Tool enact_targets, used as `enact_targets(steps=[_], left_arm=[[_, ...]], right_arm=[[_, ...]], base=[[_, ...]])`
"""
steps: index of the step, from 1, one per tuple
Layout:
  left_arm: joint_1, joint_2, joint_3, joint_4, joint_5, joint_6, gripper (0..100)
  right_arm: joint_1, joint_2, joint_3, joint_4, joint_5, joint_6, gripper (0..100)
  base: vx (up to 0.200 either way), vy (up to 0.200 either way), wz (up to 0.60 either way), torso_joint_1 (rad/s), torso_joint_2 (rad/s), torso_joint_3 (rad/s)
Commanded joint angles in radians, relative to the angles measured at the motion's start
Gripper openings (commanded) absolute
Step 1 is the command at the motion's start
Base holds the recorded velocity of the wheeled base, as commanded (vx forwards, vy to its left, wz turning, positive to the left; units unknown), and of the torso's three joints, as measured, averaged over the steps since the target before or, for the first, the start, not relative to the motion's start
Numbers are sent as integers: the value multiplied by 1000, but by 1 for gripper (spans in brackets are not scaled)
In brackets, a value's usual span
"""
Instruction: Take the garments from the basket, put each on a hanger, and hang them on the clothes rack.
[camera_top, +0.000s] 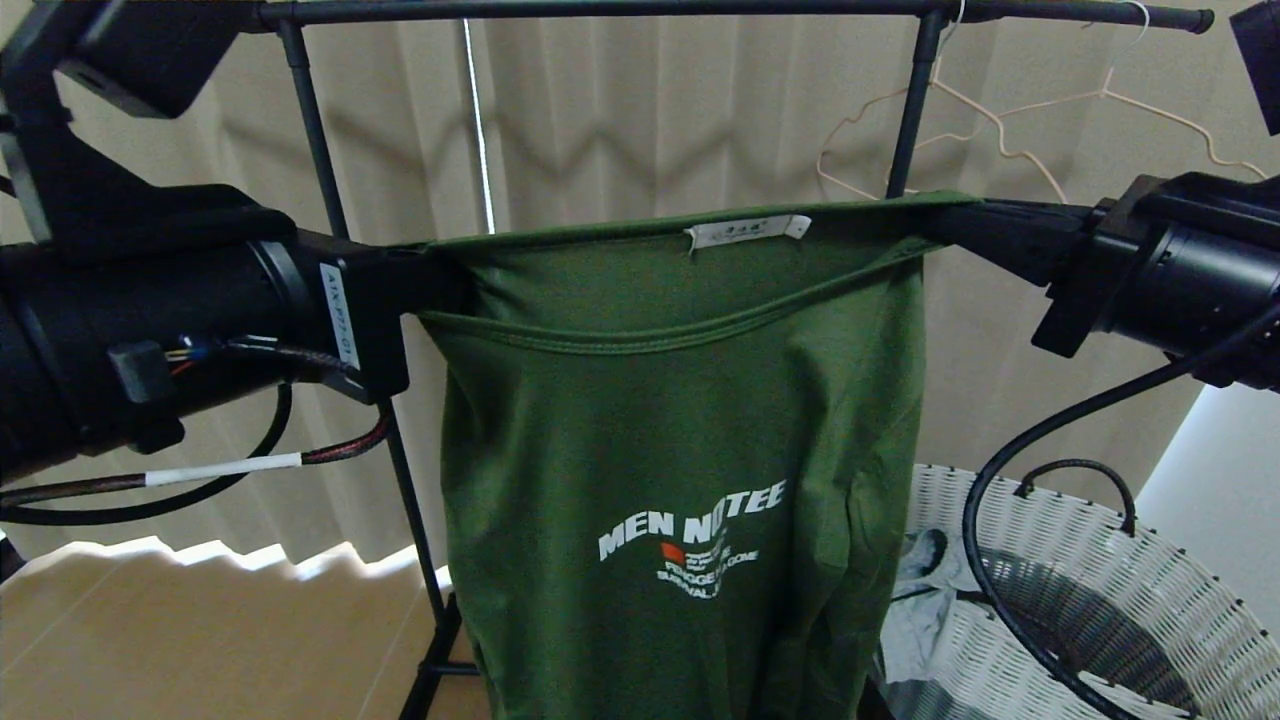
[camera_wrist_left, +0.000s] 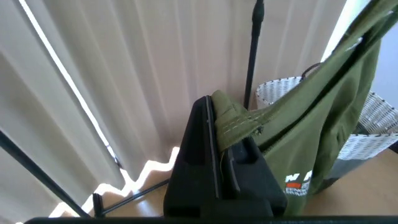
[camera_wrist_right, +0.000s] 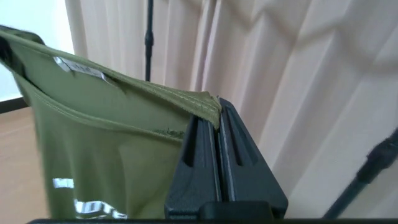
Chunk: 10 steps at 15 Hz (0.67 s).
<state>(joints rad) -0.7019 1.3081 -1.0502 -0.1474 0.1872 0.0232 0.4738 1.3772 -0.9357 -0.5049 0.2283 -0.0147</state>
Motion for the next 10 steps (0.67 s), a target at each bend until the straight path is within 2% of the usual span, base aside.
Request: enact_targets(steps=[1, 4, 6, 8, 10], left_arm=[[7, 62, -44, -23, 3, -3, 0], [7, 207, -171, -119, 5, 7, 0], [9, 296, -272, -121, 9, 7, 0], [12, 346, -321, -121, 12, 7, 0], [32, 384, -333, -121, 12, 7, 0]], right_arm=[[-61, 5, -2, 2, 0, -4, 0], [-66, -33, 6, 14, 3, -2, 0], [-66, -86, 18, 42, 5, -2, 0], [-66, -129, 46, 75, 11, -1, 0], [-52, -198, 129, 88, 121, -1, 0]], base=[[0, 0, 0, 0, 0, 0], [0, 0, 0, 0, 0, 0], [0, 0, 0, 0, 0, 0], [0, 0, 0, 0, 0, 0], [0, 0, 0, 0, 0, 0]])
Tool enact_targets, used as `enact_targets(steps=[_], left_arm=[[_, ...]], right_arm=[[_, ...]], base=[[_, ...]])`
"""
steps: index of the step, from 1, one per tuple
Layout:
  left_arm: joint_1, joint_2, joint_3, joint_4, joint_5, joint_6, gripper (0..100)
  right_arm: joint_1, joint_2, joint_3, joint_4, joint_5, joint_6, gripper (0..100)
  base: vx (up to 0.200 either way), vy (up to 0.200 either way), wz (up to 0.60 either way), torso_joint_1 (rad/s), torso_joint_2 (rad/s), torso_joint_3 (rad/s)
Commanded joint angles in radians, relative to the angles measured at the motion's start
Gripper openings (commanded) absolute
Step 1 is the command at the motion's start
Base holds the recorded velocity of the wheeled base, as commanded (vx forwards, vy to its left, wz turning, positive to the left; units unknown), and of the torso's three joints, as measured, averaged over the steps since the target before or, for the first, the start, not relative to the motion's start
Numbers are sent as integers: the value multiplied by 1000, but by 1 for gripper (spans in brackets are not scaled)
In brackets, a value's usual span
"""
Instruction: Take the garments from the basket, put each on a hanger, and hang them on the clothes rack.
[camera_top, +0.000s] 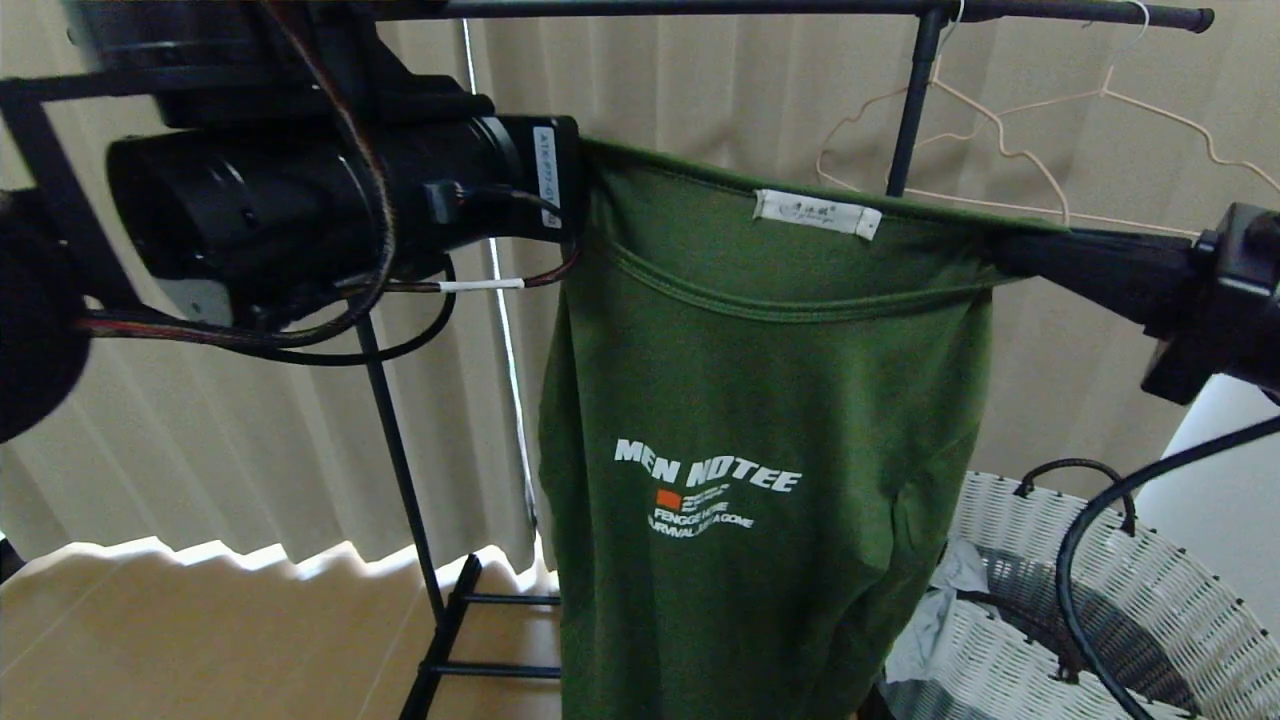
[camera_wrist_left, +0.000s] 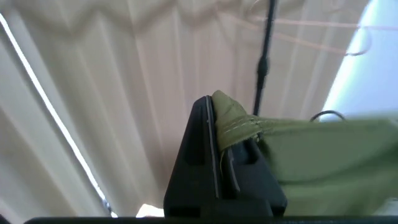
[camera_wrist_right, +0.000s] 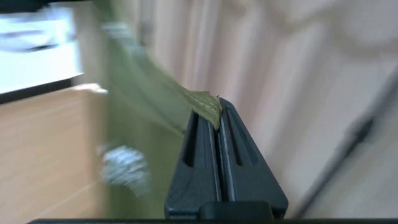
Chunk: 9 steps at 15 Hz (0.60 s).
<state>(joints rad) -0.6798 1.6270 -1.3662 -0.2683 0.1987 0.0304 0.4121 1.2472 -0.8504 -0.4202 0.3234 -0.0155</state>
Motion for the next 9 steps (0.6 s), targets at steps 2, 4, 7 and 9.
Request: enact_targets(steps=[2, 4, 7, 9], left_arm=[[28, 76, -16, -2, 1, 0, 0], [32, 80, -16, -2, -1, -1, 0], [34, 73, 4, 6, 1, 0, 0], [42, 43, 24, 21, 1, 2, 0]], right_arm=[[16, -114, 94, 3, 143, 0, 0], [16, -115, 99, 1, 160, 0, 0], [10, -95, 99, 1, 154, -3, 0], [2, -86, 96, -6, 154, -3, 0]], base=[[0, 0, 0, 0, 0, 0], [0, 0, 0, 0, 0, 0], [0, 0, 0, 0, 0, 0], [0, 0, 0, 0, 0, 0]])
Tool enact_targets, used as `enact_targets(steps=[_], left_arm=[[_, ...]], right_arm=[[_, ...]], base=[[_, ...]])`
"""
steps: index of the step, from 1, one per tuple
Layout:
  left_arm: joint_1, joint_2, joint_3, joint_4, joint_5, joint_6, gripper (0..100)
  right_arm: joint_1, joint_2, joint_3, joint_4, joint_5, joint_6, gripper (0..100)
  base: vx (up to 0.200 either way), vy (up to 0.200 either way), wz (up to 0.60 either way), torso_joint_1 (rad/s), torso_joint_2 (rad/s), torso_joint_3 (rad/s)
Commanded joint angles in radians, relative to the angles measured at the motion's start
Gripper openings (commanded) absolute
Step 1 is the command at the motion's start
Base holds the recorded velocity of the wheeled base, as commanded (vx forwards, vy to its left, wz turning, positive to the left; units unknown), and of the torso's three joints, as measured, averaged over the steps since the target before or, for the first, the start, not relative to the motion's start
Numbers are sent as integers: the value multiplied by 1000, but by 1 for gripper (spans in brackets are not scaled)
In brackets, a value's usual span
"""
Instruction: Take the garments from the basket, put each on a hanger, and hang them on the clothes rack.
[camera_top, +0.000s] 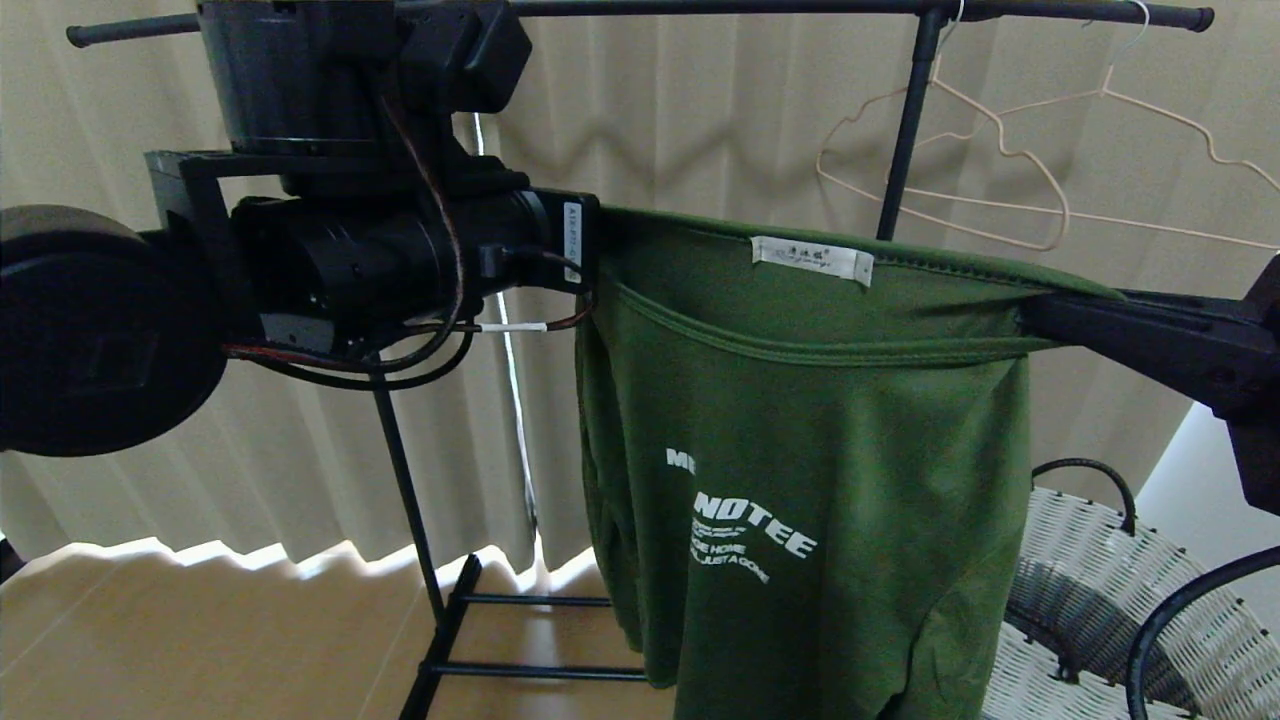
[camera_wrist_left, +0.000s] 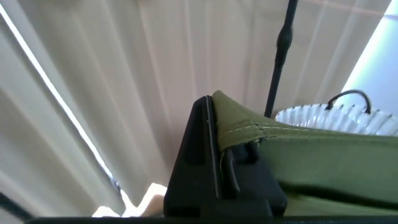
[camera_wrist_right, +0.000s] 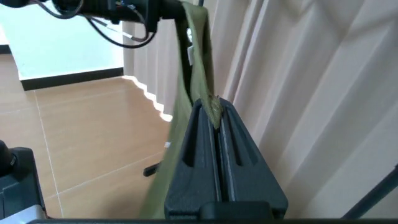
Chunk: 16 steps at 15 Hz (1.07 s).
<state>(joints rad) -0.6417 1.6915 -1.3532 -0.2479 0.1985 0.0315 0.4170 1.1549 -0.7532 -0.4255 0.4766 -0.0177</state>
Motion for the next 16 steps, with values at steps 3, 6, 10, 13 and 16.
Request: enact_targets(steps=[3, 6, 10, 13, 16], left_arm=[[14, -128, 71, 133, -11, 2, 0], [11, -174, 126, 159, -11, 11, 0], [-12, -277, 224, 162, -152, 18, 0], [-61, -328, 264, 162, -185, 28, 0], [-70, -328, 275, 157, -182, 30, 0]], right_arm=[[-106, 65, -49, -9, -6, -7, 0], [-119, 124, -67, -76, -6, -7, 0], [-113, 229, -124, -174, -36, -5, 0], [-110, 270, -173, -174, -38, -5, 0], [-110, 267, -172, -174, -39, -5, 0]], base=[[0, 0, 0, 0, 0, 0], [0, 0, 0, 0, 0, 0], [0, 0, 0, 0, 0, 0], [0, 0, 0, 0, 0, 0], [0, 0, 0, 0, 0, 0]])
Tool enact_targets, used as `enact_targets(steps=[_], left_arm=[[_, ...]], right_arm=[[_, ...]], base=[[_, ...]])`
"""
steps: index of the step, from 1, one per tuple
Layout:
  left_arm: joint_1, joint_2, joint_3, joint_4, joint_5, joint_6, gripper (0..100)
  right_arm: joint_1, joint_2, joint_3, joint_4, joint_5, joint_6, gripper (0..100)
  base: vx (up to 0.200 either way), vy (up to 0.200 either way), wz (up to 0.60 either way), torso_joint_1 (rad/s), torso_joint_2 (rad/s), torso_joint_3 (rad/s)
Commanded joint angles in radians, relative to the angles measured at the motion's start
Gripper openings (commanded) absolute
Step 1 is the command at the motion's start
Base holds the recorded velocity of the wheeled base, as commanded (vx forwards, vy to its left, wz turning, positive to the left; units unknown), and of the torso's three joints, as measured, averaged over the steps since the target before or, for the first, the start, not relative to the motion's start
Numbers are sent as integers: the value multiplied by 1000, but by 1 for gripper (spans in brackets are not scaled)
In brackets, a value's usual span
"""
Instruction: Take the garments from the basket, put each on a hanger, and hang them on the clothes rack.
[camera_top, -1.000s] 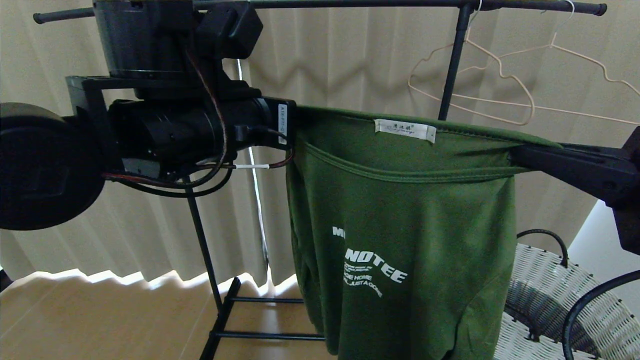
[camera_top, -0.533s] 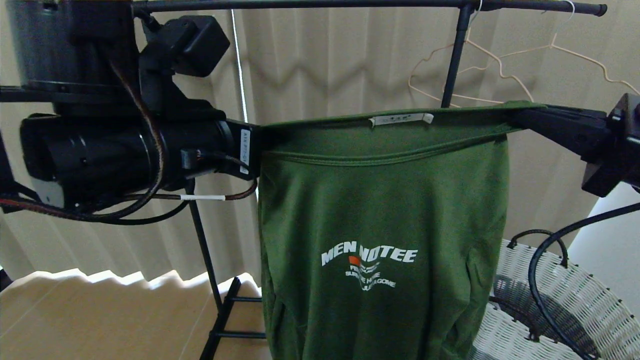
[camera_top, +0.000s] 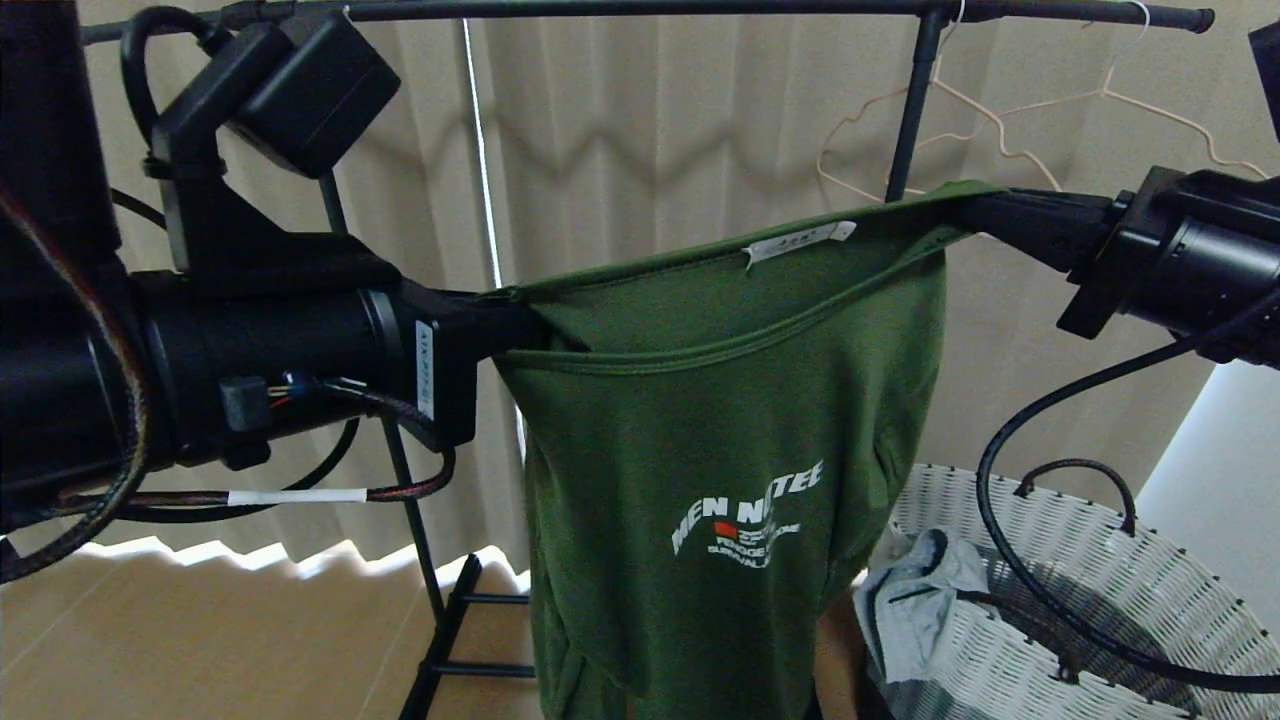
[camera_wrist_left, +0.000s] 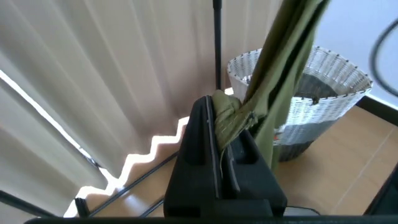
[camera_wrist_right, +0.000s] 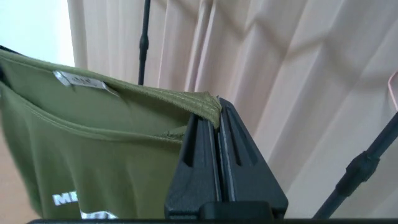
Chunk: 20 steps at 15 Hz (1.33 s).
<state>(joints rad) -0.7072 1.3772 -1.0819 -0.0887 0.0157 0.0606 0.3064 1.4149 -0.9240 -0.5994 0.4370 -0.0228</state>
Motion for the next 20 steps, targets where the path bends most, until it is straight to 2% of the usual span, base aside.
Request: enact_targets(steps=[1, 4, 6, 7, 11, 20], left_arm=[[-1, -10, -6, -5, 3, 2, 0], [11, 36, -76, -6, 18, 22, 0], [35, 131, -176, -14, 161, 28, 0], [46, 149, -174, -31, 187, 28, 0], [51, 172, -139, -112, 190, 22, 0], [45, 163, -113, -120, 190, 28, 0]], right_arm=[[0, 1, -1, 3, -1, 0, 0], [-3, -34, -9, 23, -4, -3, 0], [-6, -90, -27, 104, -4, -2, 0], [-6, -116, -12, 130, -4, -2, 0], [-1, -159, 83, 144, -4, -3, 0], [0, -155, 100, 145, -4, -3, 0]], base=[[0, 0, 0, 0, 0, 0], [0, 0, 0, 0, 0, 0], [0, 0, 0, 0, 0, 0], [0, 0, 0, 0, 0, 0], [0, 0, 0, 0, 0, 0], [0, 0, 0, 0, 0, 0]])
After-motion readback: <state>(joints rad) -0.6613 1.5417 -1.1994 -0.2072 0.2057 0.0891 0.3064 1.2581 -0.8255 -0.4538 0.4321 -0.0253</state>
